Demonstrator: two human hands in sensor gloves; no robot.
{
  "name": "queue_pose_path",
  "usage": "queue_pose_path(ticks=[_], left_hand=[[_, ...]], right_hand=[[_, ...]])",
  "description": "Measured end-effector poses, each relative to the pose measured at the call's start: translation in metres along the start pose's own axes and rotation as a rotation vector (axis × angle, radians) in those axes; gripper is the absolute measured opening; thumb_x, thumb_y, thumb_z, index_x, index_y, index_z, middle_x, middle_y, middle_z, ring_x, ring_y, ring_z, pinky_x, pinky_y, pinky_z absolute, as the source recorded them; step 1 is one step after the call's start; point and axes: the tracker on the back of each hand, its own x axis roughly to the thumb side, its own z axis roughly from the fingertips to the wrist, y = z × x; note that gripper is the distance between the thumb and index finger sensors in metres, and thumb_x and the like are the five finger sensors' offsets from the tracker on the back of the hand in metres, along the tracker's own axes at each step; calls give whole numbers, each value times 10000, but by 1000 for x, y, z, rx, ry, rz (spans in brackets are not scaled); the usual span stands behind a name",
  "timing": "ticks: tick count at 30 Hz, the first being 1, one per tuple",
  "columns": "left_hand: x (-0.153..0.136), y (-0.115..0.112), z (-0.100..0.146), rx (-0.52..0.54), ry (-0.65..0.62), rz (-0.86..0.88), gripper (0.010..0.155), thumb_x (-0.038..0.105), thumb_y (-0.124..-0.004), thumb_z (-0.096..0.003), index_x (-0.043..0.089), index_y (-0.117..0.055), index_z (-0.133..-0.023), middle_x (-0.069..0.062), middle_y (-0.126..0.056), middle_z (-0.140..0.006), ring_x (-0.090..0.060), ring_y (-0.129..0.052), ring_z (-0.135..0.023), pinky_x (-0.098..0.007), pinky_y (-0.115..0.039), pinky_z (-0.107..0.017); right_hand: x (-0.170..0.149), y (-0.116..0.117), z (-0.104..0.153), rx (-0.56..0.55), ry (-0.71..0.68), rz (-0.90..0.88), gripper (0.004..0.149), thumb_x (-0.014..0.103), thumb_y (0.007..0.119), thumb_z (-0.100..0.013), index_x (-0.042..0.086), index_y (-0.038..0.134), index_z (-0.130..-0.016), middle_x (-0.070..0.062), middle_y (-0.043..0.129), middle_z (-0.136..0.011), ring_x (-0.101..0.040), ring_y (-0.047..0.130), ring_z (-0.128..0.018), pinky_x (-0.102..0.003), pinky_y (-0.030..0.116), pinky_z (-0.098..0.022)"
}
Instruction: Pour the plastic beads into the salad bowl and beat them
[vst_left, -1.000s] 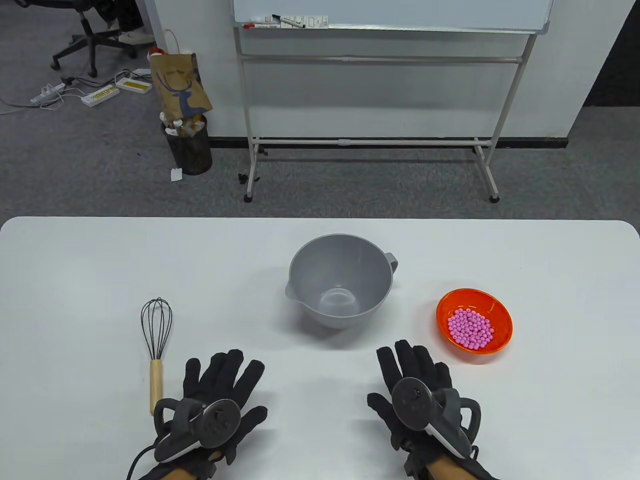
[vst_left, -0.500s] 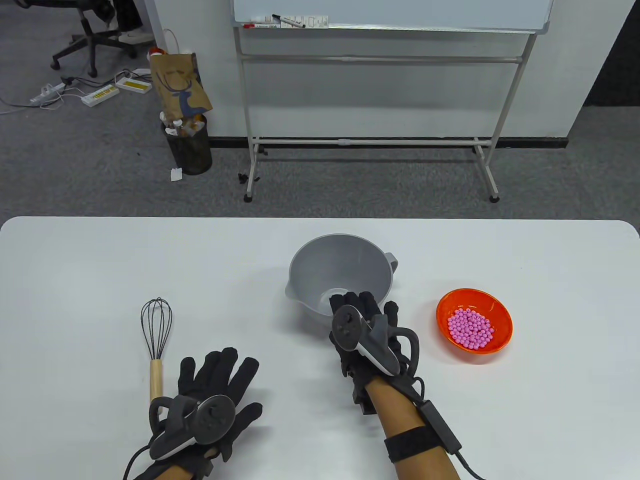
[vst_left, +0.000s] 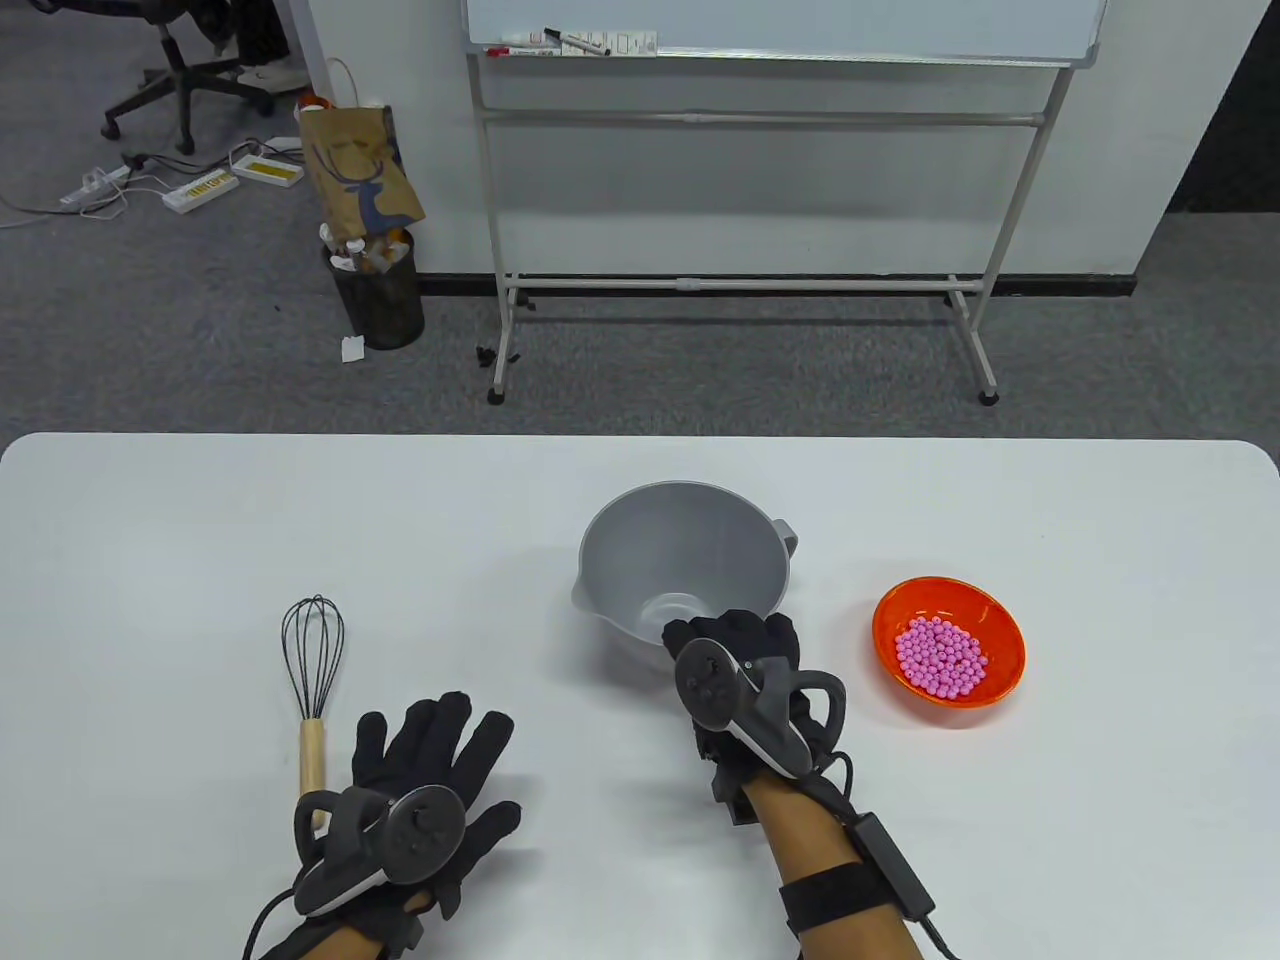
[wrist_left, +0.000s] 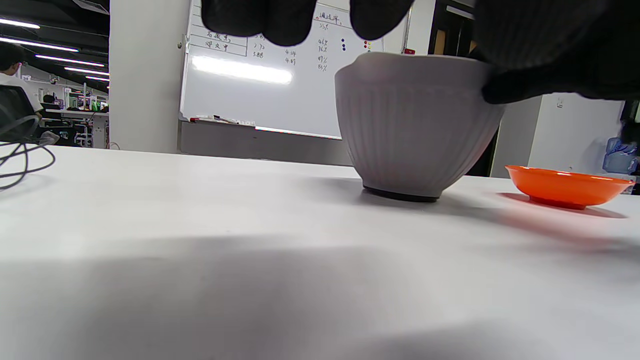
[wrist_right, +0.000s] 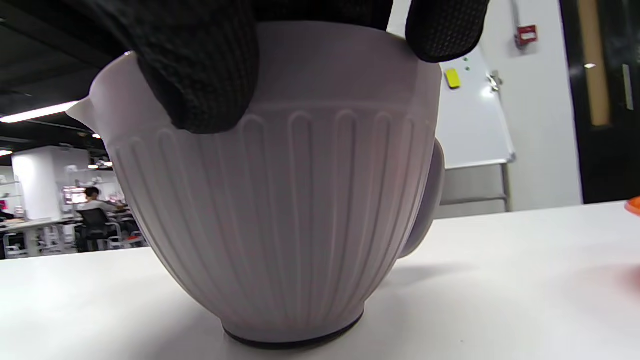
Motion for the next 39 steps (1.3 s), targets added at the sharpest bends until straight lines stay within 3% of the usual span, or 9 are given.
queue_pose_path(ticks=[4, 9, 16, 28, 32, 36, 39], left_hand=[[0, 0, 0, 0, 1, -3, 769, 682, -690, -466, 376, -420, -1119, -115, -399, -1235, -397, -464, -1127, -713, -257, -726], [2, -1, 0, -3, -6, -4, 767, 682, -689, -466, 378, -421, -1118, -116, -397, -1235, -396, -465, -1127, -712, -259, -727], [5, -2, 0, -3, -12, -12, 767, 682, -688, -466, 379, -419, -1117, -114, -401, -1234, -397, -466, -1127, -712, -259, -727], [8, -3, 1, 0, -20, -16, 768, 680, -690, -464, 378, -420, -1116, -114, -401, -1234, -395, -468, -1126, -712, -260, -726], [8, -3, 1, -2, -14, -17, 767, 680, -689, -464, 377, -421, -1116, -113, -401, -1234, -397, -468, -1125, -711, -260, -726], [8, -2, 1, 0, -15, -8, 768, 680, -689, -464, 379, -419, -1116, -112, -404, -1233, -394, -469, -1126, -711, -261, -726], [8, 0, 2, 13, -11, -7, 768, 680, -690, -464, 377, -419, -1117, -114, -403, -1233, -395, -468, -1126, -711, -260, -726]], right_hand=[[2, -16, 35, -51, -123, 50, 451, 346, 879, -418, 401, 832, -864, 131, 930, -870, -189, 859, -922, -578, 556, -759], [2, -31, 77, -80, -183, 35, 452, 348, 877, -420, 395, 831, -867, 123, 930, -870, -196, 869, -912, -580, 567, -751], [-4, -30, 117, -62, -216, 36, 454, 351, 879, -418, 389, 833, -868, 118, 934, -866, -197, 881, -901, -582, 583, -741], [-6, -25, 122, -66, -205, 17, 512, 387, 853, -439, 398, 745, -939, 122, 854, -970, -216, 813, -976, -578, 564, -752], [-11, -31, 121, -42, -195, -47, 637, 515, 857, -407, 389, 666, -1002, 91, 777, -1047, -232, 782, -1015, -580, 566, -752], [-29, -45, 114, -46, -123, -120, 714, 559, 839, -404, 369, 587, -1045, 57, 691, -1103, -267, 739, -1042, -589, 547, -759], [-59, -58, 101, -34, 20, -188, 739, 573, 835, -408, 359, 562, -1060, 31, 648, -1129, -294, 739, -1037, -590, 551, -752]])
